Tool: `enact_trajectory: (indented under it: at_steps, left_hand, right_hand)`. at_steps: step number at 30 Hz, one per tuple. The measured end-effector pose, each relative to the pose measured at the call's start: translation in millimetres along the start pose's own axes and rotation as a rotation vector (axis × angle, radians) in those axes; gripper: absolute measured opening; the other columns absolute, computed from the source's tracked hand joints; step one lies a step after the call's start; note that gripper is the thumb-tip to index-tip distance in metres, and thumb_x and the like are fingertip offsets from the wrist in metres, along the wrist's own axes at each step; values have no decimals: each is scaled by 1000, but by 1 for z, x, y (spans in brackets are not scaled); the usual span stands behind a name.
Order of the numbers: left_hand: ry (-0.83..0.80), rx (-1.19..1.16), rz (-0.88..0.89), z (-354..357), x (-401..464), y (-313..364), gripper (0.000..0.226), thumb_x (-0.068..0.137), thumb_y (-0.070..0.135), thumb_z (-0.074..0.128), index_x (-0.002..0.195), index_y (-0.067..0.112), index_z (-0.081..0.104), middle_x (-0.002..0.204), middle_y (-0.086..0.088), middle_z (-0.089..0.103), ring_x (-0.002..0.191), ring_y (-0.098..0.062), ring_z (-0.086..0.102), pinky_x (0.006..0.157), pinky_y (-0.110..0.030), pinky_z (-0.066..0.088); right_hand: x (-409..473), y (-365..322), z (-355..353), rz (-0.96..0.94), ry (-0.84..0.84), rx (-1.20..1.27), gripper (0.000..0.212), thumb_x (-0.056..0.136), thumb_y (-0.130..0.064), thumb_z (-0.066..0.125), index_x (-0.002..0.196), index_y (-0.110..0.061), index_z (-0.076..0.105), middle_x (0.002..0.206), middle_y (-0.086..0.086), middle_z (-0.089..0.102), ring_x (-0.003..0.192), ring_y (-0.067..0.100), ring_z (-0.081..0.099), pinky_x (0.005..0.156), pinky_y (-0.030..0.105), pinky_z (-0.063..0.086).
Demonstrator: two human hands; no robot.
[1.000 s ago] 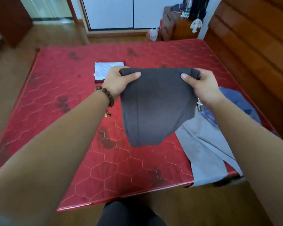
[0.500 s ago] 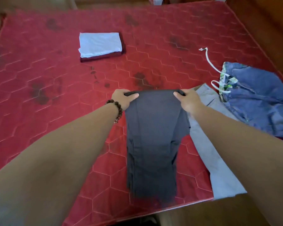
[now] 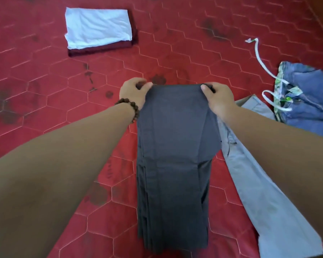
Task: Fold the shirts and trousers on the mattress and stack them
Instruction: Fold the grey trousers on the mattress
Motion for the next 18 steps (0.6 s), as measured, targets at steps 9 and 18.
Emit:
enact_trajectory:
  at_steps: [9,18]
  left_hand:
    - [-329,784,405,115,-83,-72,56,102,32,22,153,12,8,162,-5,2,148,-21,-7,120,-40,-5]
    - [-262,885,406,154,-79,-104,61,98,39,20,150,9,16,159,-7,12,148,-26,6,118,-49,11]
  right_hand:
    - [-80,42,144,-439,-306,-611,56,103,-28,28,153,-8,13,162,7,5,149,20,-5,121,44,-2]
    - [-81,74,178,-518,-257,-574,54,101,-36,25,150,-13,28,159,1,21,149,15,9,119,49,14]
Point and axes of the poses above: each hand's wrist, its own x-axis towards the middle knuckle, its own z-axis out of the palm, y = z × x, the point moved 6 cm from there along x, towards the middle knuckle
